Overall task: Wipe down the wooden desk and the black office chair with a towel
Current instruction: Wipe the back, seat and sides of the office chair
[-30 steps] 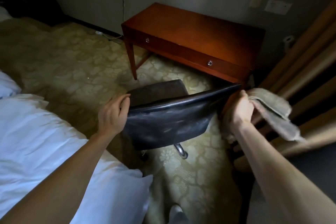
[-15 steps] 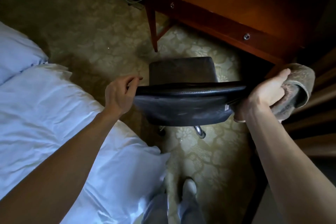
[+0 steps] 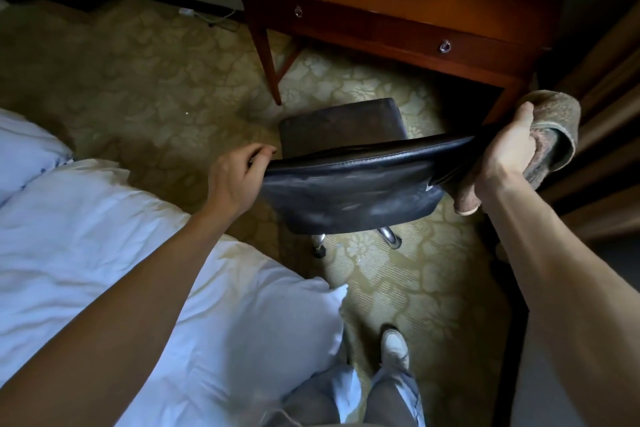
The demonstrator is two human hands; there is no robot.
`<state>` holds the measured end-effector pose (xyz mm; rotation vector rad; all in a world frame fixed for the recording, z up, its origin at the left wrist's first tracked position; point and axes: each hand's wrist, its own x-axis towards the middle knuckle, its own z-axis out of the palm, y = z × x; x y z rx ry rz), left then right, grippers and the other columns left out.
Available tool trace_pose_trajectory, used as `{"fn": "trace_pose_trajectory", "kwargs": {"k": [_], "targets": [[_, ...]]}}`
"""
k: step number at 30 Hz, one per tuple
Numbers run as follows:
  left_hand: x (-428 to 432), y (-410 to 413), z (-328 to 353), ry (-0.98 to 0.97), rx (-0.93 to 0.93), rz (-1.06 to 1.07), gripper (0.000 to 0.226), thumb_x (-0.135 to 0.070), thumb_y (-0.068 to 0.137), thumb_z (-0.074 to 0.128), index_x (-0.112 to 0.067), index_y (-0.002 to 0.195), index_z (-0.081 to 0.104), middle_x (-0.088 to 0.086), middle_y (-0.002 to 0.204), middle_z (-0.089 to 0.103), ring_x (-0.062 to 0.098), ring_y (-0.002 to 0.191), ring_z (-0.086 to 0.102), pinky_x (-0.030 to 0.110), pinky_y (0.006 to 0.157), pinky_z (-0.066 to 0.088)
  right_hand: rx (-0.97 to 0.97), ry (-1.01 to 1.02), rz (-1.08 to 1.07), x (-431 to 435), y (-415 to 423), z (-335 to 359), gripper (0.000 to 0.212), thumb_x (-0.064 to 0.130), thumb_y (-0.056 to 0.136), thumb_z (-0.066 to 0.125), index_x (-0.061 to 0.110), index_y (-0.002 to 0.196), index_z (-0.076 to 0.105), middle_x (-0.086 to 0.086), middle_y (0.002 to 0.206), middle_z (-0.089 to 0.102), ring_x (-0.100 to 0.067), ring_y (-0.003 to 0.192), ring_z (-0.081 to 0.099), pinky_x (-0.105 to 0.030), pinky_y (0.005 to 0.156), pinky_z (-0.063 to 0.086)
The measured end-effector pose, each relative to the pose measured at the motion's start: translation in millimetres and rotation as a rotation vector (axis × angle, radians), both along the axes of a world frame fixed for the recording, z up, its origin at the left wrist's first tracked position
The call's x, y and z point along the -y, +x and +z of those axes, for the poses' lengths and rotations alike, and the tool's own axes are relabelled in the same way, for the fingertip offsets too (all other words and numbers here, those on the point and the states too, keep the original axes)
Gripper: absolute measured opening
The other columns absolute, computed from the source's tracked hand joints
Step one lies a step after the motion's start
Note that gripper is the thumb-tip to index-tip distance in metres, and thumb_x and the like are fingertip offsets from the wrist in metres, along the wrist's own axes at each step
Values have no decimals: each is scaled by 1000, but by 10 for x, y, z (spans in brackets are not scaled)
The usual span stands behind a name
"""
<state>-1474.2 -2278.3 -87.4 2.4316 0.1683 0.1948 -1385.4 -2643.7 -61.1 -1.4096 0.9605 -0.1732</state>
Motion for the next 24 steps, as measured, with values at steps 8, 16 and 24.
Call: {"fn": "trace_pose_trajectory", "kwargs": {"k": [8, 16, 24], "targets": [[-129, 183, 106, 392, 7, -328, 64, -41, 104, 18, -18, 121, 75, -1, 139, 65, 14, 134, 54, 43, 125, 22, 137, -17, 4, 66, 37, -150, 86, 73, 94, 40, 11, 153, 44, -6, 154, 49, -25, 143, 43, -36, 123, 27], [-288, 260, -104, 69, 91, -414, 41, -50, 101, 32, -49, 127, 63, -30, 136, 58, -16, 129, 47, 25, 119, 33, 290, 66, -131, -165, -3, -476, 109, 98, 55, 34, 33, 139, 62, 12, 140, 61, -21, 132, 53, -45, 120, 29], [-193, 496, -143, 50, 343, -684, 44, -37, 105, 24, -41, 120, 65, -29, 120, 68, -6, 122, 59, 22, 111, 40, 453, 60, -131, -1409, -235, -818, 142, 105, 52, 14, 4, 142, 58, -11, 149, 56, -33, 141, 46, -44, 124, 20]]}}
